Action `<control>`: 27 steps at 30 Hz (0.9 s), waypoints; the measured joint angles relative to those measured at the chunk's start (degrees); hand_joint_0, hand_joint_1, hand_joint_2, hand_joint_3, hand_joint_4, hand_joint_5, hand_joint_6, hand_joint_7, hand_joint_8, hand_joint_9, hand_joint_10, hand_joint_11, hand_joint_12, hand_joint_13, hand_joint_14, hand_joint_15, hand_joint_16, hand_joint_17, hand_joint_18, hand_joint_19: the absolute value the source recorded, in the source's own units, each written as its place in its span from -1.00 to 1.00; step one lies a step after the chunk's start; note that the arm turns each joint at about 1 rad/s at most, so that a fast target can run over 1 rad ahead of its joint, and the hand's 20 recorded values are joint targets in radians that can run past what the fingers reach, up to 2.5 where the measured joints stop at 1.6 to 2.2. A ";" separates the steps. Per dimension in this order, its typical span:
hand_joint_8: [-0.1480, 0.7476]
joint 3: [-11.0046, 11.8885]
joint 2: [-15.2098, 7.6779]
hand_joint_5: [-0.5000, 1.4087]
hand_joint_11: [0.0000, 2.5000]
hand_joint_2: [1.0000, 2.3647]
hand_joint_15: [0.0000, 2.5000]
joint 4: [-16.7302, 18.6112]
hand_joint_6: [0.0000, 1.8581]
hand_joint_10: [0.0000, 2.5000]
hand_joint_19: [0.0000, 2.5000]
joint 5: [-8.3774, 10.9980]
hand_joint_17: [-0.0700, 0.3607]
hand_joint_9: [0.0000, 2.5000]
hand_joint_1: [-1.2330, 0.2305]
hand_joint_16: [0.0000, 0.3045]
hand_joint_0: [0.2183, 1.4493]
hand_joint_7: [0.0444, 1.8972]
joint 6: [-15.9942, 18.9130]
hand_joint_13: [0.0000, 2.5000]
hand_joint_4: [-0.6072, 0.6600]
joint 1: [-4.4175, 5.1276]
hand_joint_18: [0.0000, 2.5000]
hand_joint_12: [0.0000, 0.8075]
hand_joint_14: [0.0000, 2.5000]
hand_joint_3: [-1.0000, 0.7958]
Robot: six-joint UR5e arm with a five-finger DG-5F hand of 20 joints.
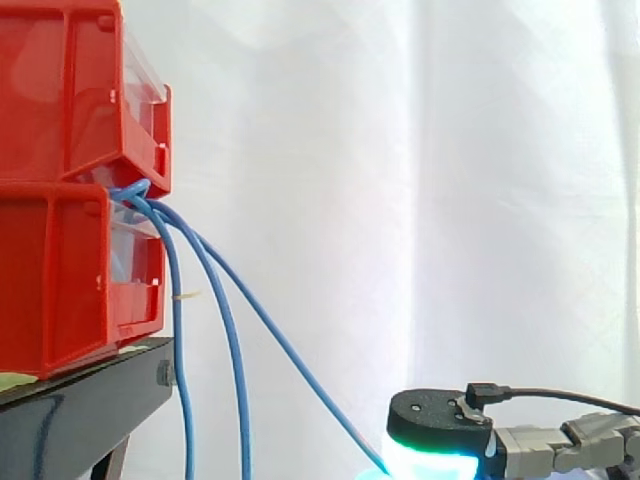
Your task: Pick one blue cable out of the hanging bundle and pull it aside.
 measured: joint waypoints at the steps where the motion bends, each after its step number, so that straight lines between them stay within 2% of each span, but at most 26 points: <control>1: -0.13 0.00 0.00 -0.51 -0.58 0.19 -0.47 0.00 -0.03 -0.99 -0.68 0.00 -0.02 -0.09 -0.25 -0.59 -0.61 0.06 0.00 -0.21 -0.50 0.00 -0.48 -0.06 -0.98 -0.03; 14: -0.13 -0.01 0.00 -0.51 -0.58 0.18 -0.48 0.00 -0.03 -0.99 -0.68 -0.01 -0.02 -0.09 -0.25 -0.59 -0.61 0.06 0.00 -0.22 -0.50 0.00 -0.48 -0.05 -0.98 -0.03; 27: -0.13 -0.01 0.00 -0.51 -0.58 0.07 -0.48 0.00 -0.03 -0.99 -0.67 0.00 -0.03 -0.10 -0.28 -0.59 -0.58 0.07 0.00 -0.22 -0.49 0.00 -0.48 -0.04 -0.98 0.00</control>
